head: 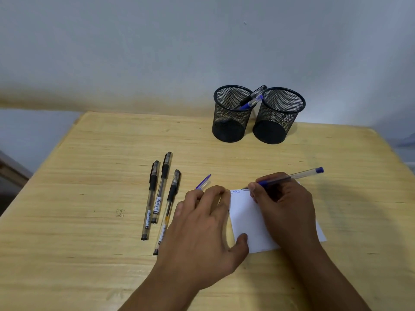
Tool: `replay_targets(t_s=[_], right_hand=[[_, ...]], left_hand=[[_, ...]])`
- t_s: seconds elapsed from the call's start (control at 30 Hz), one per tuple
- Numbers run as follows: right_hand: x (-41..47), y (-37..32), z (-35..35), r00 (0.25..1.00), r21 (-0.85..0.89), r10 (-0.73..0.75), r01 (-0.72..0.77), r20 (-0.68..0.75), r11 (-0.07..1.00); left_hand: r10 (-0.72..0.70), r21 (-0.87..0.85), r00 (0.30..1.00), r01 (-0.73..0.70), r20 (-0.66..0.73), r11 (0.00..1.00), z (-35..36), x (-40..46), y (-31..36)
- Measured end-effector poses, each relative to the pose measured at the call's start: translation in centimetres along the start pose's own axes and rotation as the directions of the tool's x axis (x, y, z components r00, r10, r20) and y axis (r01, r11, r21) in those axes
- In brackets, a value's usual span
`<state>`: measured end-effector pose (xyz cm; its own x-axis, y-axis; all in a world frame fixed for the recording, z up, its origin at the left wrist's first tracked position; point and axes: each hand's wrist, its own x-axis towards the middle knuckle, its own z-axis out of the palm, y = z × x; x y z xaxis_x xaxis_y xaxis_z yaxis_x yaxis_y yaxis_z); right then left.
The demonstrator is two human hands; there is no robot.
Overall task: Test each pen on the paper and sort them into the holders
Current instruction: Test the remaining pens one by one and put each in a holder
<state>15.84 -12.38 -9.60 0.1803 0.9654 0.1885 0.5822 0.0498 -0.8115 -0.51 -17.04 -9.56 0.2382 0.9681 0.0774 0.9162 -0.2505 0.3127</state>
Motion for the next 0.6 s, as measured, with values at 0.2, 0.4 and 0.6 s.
replay_targets(t_s=[0.2, 0.4, 0.6], right_hand=[[-0.02, -0.09, 0.05, 1.000, -0.006, -0.017, 0.018, 0.012, 1.000], [-0.23, -0.26, 0.22, 0.999, -0.014, -0.043, 0.043, -0.006, 0.999], [-0.03, 0.13, 0.15, 0.999, -0.016, -0.035, 0.035, -0.007, 0.999]], left_hand=[[-0.003, 0.005, 1.000, 0.003, 0.015, 1.000, -0.23, 0.08, 0.09], [-0.008, -0.004, 1.000, 0.008, 0.019, 1.000, -0.31, 0.10, 0.12], [-0.010, -0.005, 1.000, 0.010, 0.012, 1.000, -0.30, 0.16, 0.12]])
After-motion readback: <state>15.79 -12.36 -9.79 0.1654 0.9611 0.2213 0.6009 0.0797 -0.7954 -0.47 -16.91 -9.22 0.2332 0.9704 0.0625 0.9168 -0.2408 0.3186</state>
